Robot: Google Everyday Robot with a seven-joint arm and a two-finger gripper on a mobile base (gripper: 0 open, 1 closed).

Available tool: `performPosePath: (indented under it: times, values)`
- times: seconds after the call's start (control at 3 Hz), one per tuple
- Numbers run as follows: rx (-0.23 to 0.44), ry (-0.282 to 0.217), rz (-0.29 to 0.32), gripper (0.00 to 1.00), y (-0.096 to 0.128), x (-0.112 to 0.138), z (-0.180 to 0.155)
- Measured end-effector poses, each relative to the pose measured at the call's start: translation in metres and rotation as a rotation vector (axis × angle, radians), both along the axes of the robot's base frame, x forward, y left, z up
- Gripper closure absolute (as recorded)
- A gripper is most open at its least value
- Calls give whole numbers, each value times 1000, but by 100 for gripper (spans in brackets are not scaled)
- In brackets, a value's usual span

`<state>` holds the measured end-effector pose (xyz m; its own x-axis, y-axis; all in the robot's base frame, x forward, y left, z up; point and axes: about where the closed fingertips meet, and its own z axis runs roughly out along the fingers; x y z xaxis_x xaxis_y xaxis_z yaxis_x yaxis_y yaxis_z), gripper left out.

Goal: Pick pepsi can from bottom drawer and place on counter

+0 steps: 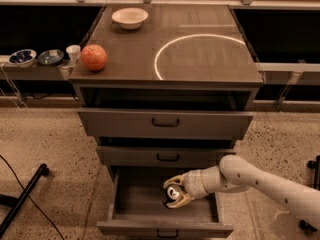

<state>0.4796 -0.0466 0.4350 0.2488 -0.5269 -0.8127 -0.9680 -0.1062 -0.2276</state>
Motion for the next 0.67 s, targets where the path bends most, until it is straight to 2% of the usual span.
performPosePath:
  times: [0.33, 0.67]
  values:
    - [-44, -55, 69, 100, 0, -16, 71]
    - [-71, -91, 80, 100, -3, -12, 93]
